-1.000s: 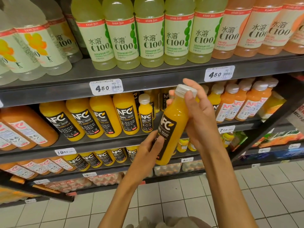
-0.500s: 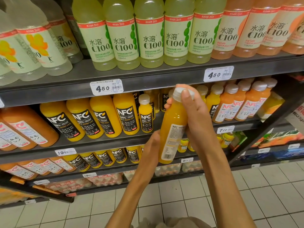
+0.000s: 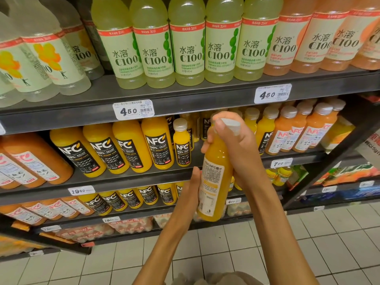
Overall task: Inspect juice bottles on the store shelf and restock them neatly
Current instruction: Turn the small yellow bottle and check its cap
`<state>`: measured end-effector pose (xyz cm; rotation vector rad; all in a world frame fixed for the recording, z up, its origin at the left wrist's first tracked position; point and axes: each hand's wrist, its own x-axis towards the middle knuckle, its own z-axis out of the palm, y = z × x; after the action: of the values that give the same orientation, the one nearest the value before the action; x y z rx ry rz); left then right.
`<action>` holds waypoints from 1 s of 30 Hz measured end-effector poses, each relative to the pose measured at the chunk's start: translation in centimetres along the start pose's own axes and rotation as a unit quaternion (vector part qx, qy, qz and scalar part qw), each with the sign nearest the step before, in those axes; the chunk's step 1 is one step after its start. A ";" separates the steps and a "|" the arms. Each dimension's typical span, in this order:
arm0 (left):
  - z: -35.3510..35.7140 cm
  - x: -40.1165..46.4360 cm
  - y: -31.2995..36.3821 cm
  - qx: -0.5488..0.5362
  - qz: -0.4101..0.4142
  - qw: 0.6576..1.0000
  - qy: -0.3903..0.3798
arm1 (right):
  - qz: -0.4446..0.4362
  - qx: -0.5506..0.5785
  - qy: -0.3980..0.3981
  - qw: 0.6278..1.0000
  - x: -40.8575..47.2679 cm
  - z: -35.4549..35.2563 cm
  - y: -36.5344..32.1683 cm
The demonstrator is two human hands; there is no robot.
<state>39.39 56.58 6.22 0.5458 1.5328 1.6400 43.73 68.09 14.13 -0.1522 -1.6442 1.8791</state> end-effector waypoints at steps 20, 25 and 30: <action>1.0 -0.6 0.6 0.053 0.007 0.998 0.017 | 0.092 0.050 0.038 0.994 1.1 -0.8 -0.4; 0.9 -0.7 0.9 0.015 0.010 1.000 0.007 | 0.107 0.070 0.042 0.991 1.0 -1.1 -0.6; 0.9 -0.8 0.8 -0.094 -0.041 0.991 -0.089 | 0.099 0.136 0.020 0.986 1.2 -1.2 -0.7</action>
<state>40.35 56.55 7.35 0.5050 1.2409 1.6069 43.64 69.76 14.91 -0.2451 -1.3712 2.2152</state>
